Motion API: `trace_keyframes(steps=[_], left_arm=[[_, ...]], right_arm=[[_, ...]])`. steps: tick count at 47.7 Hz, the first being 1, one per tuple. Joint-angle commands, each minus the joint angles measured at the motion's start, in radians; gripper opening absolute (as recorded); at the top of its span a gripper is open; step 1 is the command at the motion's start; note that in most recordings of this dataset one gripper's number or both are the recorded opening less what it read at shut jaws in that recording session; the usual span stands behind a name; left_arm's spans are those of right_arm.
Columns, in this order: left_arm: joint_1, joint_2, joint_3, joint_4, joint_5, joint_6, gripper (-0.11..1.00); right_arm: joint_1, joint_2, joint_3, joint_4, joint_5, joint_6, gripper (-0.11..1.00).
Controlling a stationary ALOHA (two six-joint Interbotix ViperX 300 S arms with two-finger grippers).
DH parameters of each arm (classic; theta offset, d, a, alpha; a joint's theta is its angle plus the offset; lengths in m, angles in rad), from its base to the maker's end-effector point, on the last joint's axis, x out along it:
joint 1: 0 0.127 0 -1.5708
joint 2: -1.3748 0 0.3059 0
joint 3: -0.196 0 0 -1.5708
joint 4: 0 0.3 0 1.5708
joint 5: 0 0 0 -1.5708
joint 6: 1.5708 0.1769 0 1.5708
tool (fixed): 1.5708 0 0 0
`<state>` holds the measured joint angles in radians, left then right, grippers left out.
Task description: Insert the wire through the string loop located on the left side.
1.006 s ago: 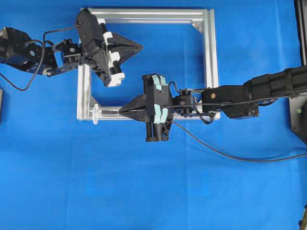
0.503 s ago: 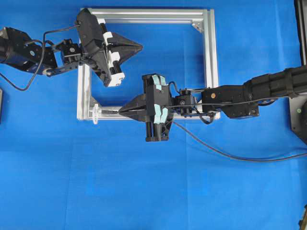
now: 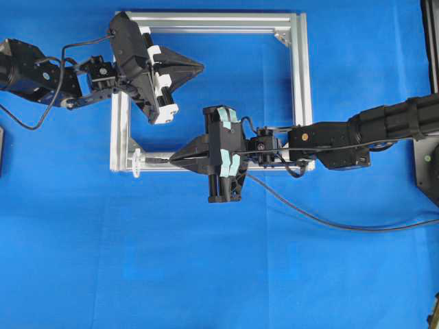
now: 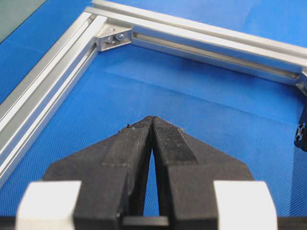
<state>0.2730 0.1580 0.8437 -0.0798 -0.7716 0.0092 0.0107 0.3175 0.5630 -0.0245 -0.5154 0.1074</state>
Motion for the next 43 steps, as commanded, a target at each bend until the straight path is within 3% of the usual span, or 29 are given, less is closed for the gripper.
trace_keyframes(steps=[1,22,43], left_arm=[[0.000,-0.037,-0.009,0.003,-0.006,0.000,0.00],[0.000,-0.037,-0.008,0.003,-0.005,0.000,0.00],[0.000,-0.037,-0.009,0.003,-0.006,0.000,0.00]], right_arm=[[0.003,-0.020,-0.015,-0.002,-0.008,-0.002,0.00],[0.003,-0.011,-0.029,-0.002,-0.008,-0.002,0.00],[0.005,0.067,-0.129,-0.002,-0.005,-0.002,0.00]])
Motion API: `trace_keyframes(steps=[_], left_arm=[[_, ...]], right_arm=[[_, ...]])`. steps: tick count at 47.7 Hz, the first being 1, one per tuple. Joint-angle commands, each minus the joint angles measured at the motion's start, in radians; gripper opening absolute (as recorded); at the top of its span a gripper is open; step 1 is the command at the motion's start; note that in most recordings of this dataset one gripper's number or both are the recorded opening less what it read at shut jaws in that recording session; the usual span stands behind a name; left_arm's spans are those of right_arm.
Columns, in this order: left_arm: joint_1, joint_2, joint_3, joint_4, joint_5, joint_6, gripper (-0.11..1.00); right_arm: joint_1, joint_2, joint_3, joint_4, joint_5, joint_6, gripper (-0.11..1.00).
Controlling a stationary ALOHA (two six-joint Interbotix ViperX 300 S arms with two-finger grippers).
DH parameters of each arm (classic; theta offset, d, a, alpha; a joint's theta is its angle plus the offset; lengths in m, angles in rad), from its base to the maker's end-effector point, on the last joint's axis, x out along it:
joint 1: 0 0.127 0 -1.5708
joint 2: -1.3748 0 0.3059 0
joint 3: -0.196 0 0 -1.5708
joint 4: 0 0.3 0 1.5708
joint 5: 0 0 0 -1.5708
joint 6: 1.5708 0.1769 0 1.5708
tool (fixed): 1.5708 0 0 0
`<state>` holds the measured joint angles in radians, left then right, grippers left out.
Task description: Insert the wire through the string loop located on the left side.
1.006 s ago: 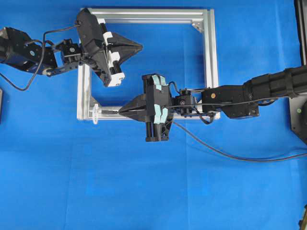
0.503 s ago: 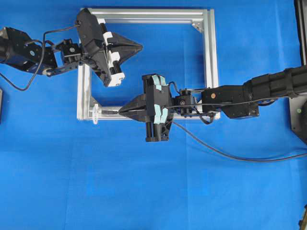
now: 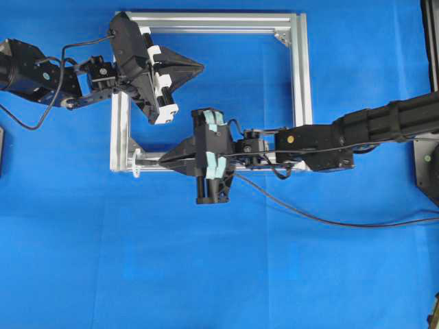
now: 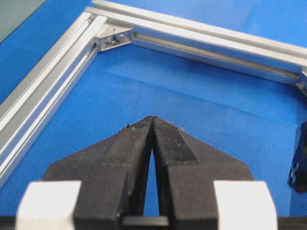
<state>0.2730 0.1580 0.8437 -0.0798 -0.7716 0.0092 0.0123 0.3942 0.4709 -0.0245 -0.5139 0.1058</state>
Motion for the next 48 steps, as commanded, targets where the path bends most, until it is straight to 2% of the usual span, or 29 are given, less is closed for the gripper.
trace_keyframes(steps=[1,20,39,48], left_arm=[[0.000,-0.037,-0.009,0.003,-0.005,0.000,0.00],[0.000,-0.037,-0.009,0.003,-0.005,0.000,0.00],[0.000,-0.038,-0.008,0.003,-0.005,0.000,0.00],[0.002,-0.060,0.026,0.003,-0.005,0.011,0.00]], right_arm=[[0.003,-0.005,-0.048,-0.002,-0.005,0.000,0.00],[0.003,0.063,-0.143,-0.006,-0.003,0.000,0.00],[0.003,0.066,-0.143,-0.006,0.000,0.000,0.00],[0.003,0.066,-0.143,-0.006,0.000,0.000,0.00]])
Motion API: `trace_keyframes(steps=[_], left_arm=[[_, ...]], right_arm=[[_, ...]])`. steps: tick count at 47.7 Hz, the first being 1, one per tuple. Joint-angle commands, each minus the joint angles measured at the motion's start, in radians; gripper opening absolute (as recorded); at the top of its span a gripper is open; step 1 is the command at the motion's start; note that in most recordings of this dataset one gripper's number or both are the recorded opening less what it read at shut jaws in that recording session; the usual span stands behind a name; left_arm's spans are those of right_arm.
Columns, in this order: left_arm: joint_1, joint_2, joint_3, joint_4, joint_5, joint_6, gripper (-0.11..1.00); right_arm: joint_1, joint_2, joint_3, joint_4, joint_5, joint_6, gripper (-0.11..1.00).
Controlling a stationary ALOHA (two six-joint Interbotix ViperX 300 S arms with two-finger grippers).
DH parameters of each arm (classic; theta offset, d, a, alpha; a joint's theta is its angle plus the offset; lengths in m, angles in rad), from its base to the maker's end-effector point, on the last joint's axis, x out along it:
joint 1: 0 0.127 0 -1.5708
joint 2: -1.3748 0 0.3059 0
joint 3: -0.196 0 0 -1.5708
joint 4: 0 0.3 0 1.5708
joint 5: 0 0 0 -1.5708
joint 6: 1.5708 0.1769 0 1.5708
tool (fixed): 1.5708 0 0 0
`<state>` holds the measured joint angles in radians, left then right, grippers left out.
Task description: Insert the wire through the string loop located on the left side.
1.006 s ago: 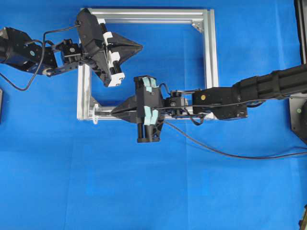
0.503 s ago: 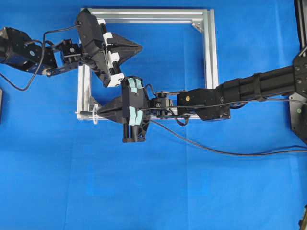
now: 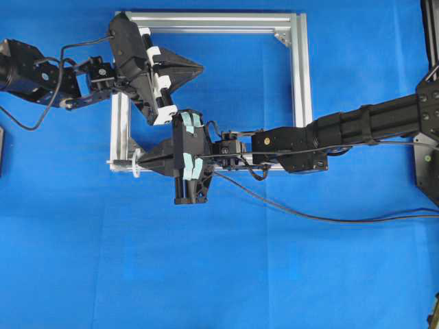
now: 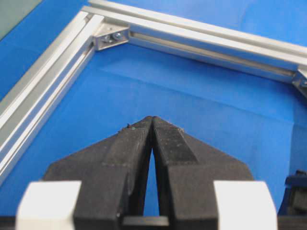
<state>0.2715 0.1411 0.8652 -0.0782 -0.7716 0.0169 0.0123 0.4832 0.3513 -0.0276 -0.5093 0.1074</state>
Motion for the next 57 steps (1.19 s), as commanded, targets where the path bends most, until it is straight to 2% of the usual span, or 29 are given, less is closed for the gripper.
trace_keyframes(steps=[1,12,29,49,57], left_arm=[[0.006,-0.049,0.015,0.002,-0.005,0.003,0.00],[0.063,-0.150,0.175,0.002,-0.012,0.000,0.00],[0.067,-0.322,0.368,0.002,-0.002,0.000,0.00],[0.066,-0.425,0.469,0.002,0.032,-0.008,0.00],[0.012,-0.426,0.474,0.002,0.054,-0.009,0.00]], right_arm=[[0.003,-0.025,-0.023,-0.003,-0.005,-0.002,0.00],[0.003,-0.025,-0.021,-0.003,0.009,0.000,0.00],[0.003,-0.023,-0.023,-0.003,0.008,-0.002,0.00],[0.003,-0.025,-0.023,-0.003,0.005,-0.002,0.00],[0.003,-0.025,-0.023,-0.003,0.003,-0.002,0.00]])
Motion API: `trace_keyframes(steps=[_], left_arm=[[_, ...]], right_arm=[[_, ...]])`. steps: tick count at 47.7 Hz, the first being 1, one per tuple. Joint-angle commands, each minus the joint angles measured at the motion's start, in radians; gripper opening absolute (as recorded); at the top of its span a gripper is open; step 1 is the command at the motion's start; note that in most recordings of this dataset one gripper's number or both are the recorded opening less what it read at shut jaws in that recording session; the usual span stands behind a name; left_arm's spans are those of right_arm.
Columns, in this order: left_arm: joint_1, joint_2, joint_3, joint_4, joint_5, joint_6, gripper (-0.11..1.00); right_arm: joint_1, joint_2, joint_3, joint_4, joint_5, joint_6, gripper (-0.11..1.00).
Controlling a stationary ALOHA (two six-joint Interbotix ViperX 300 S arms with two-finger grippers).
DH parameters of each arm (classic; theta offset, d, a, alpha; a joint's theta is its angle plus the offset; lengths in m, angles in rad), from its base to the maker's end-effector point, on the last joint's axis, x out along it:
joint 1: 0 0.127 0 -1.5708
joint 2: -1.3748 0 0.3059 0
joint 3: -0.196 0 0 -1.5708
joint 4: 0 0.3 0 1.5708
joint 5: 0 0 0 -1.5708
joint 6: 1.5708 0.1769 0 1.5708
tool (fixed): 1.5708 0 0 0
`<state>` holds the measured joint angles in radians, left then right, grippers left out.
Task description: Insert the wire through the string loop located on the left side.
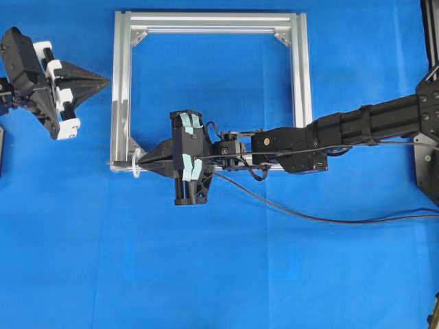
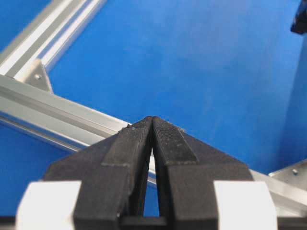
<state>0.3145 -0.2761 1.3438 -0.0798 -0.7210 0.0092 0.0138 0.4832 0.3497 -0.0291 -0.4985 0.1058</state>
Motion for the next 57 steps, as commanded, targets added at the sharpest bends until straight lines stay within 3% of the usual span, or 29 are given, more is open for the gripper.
trace_keyframes(steps=[1,18,26,57], left_arm=[[-0.043,-0.009,-0.005,0.003,0.003,-0.002,0.00],[-0.333,-0.009,0.002,0.003,0.009,-0.018,0.00],[-0.417,-0.009,-0.008,0.003,0.009,-0.023,0.00],[-0.431,0.002,-0.025,0.003,0.034,-0.006,0.00]], right_arm=[[0.002,-0.023,-0.021,-0.002,-0.008,0.000,0.00],[0.002,-0.025,-0.023,-0.002,-0.008,0.000,0.00],[0.002,-0.023,-0.021,-0.002,-0.008,0.000,0.00],[0.002,-0.025,-0.021,-0.002,-0.008,0.000,0.00]])
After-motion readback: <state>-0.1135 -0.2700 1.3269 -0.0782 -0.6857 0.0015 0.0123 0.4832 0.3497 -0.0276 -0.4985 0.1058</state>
